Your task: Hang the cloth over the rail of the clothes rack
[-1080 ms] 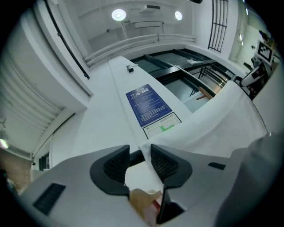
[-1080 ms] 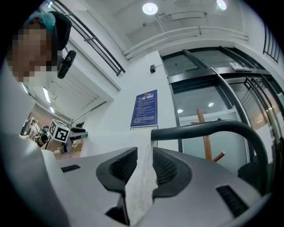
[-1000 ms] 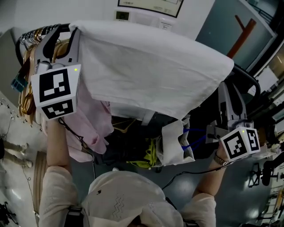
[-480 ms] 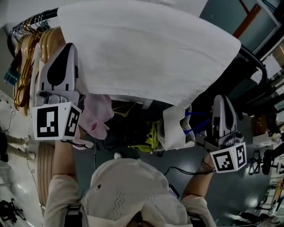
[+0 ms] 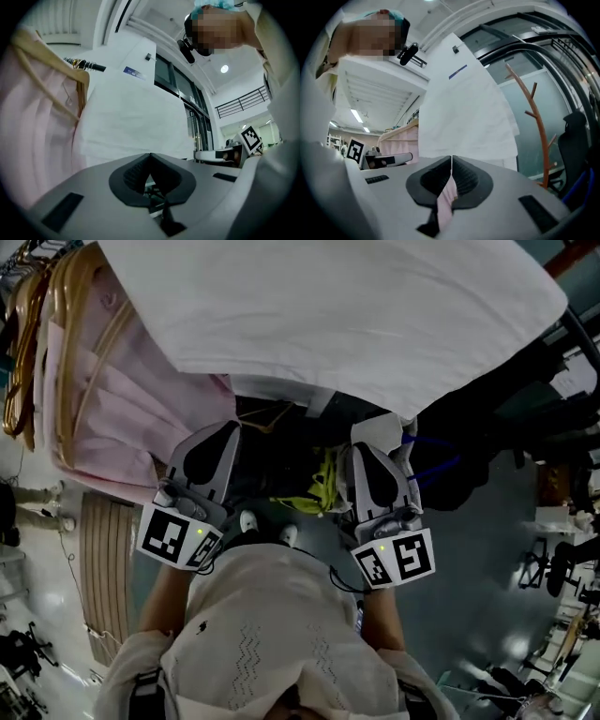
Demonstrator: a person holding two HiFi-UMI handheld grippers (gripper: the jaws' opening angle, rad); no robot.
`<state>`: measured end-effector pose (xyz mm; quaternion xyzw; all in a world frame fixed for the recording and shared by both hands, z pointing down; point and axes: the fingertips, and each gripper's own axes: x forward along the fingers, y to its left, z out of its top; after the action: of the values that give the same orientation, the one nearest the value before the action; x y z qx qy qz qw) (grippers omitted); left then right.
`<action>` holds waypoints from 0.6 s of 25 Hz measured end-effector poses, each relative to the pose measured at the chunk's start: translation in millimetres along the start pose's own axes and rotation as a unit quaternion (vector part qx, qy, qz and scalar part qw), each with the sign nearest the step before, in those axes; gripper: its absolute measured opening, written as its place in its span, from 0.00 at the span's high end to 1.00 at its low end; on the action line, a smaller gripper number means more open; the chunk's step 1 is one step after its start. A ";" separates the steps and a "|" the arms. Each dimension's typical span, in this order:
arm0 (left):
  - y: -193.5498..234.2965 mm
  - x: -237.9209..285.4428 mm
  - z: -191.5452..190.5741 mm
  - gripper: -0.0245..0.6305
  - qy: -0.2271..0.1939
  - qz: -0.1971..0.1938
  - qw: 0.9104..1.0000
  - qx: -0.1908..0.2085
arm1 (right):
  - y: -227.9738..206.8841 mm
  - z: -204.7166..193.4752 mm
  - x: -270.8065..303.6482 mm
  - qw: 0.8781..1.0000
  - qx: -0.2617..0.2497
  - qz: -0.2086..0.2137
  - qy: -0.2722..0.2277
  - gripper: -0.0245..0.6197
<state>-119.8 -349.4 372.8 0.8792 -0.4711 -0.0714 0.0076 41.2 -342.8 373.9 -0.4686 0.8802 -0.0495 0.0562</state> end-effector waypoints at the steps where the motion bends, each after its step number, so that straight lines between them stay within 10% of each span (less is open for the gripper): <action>1: -8.7 -1.5 -8.2 0.94 0.008 -0.008 1.000 -0.005 | 5.7 -10.0 0.5 1.000 0.010 0.006 0.007 0.92; 15: -40.3 -3.5 -48.0 0.94 0.043 -0.010 0.999 -0.030 | 28.6 -37.3 -8.0 1.000 0.001 0.015 0.018 0.92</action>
<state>-82.0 -326.6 417.5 0.8855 -0.4591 -0.0480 0.0538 16.8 -319.0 407.2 -0.4548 0.8877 -0.0580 0.0421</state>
